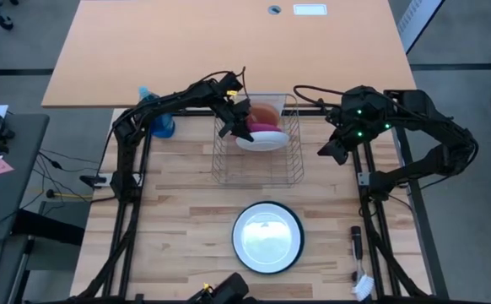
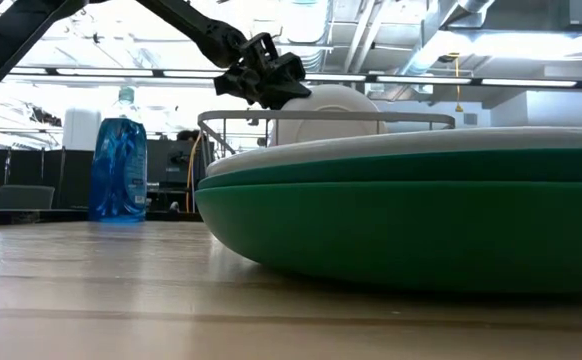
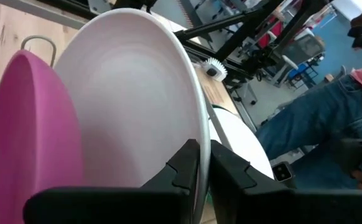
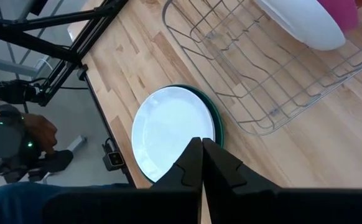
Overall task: Sort dishes
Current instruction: Put the white plate in the dish rack
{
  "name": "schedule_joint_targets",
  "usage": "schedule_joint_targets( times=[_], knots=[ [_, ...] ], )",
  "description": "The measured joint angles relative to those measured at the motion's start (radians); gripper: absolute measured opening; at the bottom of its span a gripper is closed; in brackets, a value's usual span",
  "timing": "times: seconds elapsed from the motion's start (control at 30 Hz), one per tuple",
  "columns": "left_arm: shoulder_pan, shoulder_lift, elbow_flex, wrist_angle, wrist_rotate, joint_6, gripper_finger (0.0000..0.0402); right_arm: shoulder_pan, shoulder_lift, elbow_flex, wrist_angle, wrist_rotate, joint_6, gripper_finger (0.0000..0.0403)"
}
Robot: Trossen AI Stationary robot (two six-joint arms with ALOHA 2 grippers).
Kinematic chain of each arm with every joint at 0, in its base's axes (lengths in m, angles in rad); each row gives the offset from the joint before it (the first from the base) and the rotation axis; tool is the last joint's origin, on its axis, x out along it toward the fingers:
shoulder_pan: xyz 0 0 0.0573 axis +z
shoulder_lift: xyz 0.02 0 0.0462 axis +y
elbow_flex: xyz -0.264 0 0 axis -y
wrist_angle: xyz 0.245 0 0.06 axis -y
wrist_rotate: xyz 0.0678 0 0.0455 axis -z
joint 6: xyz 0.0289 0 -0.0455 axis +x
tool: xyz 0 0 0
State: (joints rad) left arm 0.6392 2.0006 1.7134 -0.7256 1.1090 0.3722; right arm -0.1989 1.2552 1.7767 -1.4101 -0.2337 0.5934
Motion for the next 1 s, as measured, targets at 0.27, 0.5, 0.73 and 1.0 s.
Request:
schedule_joint_targets(
  times=[0.27, 0.5, 0.73, 1.0],
  knots=[
    [-0.008, 0.001, -0.001, -0.007, -0.039, 0.032, 0.0048, 0.0, 0.0, 0.0, 0.0, 0.0, -0.001, 0.001],
    [-0.006, -0.006, 0.008, -0.081, -0.183, 0.039, 0.0088, 0.0, 0.0, 0.0, 0.0, 0.0, 0.0, 0.001],
    [-0.006, -0.01, 0.034, -0.223, -0.245, 0.128, 0.0088, 0.0, 0.0, 0.0, 0.0, 0.0, -0.019, 0.001],
    [-0.012, -0.01, 0.034, -0.282, -0.235, 0.126, 0.0078, 0.0, 0.0, 0.0, 0.0, 0.0, -0.019, 0.001]
  ],
)
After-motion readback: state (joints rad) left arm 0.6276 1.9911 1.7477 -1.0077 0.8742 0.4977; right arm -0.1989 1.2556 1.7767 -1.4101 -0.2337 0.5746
